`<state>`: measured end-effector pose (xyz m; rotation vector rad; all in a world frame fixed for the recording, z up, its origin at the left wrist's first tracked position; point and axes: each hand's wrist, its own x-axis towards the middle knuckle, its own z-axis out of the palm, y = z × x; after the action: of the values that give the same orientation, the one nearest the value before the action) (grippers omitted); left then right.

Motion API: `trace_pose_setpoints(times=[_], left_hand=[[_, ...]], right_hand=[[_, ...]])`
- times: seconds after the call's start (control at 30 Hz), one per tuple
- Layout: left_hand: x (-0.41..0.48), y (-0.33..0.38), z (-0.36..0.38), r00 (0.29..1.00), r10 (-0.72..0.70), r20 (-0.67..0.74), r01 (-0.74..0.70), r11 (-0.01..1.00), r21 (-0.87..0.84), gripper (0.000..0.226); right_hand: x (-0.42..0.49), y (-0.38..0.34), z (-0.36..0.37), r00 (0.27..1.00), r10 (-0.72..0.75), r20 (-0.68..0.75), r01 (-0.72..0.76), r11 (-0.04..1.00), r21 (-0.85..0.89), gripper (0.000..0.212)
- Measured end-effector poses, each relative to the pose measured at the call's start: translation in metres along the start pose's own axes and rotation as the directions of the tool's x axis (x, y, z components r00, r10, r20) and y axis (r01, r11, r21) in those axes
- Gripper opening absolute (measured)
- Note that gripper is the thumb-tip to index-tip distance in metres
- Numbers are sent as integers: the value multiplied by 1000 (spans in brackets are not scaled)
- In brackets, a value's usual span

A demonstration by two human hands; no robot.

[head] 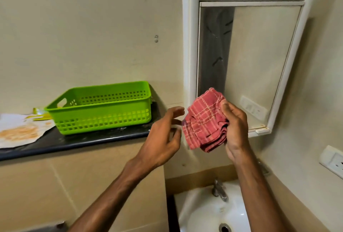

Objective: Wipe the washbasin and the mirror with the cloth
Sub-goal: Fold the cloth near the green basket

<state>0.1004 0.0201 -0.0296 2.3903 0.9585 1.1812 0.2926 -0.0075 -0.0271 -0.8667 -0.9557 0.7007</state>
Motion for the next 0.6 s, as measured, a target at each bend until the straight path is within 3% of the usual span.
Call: trace_pose_setpoints(times=[0.1,0.23,0.43,0.5,0.6], left_hand=[[-6,2,-31,989,144,32,-145,988,59,80],[3,9,-71,960,272,-62,-241,921,307,94],[25,16,-130,883,463,-80,-315,710,630,82],[31,12,-151,857,509,-80,-357,698,620,66],[36,5,-183,889,416,-189,-334,874,353,42]], right_hand=[[3,-16,27,1000,-16,5,15,994,106,24],[9,-41,73,999,-26,47,16,979,202,27],[23,-80,142,987,-32,154,-8,968,252,32],[29,-89,162,975,-3,220,-47,974,223,36],[41,-96,184,903,130,409,-229,952,202,58]])
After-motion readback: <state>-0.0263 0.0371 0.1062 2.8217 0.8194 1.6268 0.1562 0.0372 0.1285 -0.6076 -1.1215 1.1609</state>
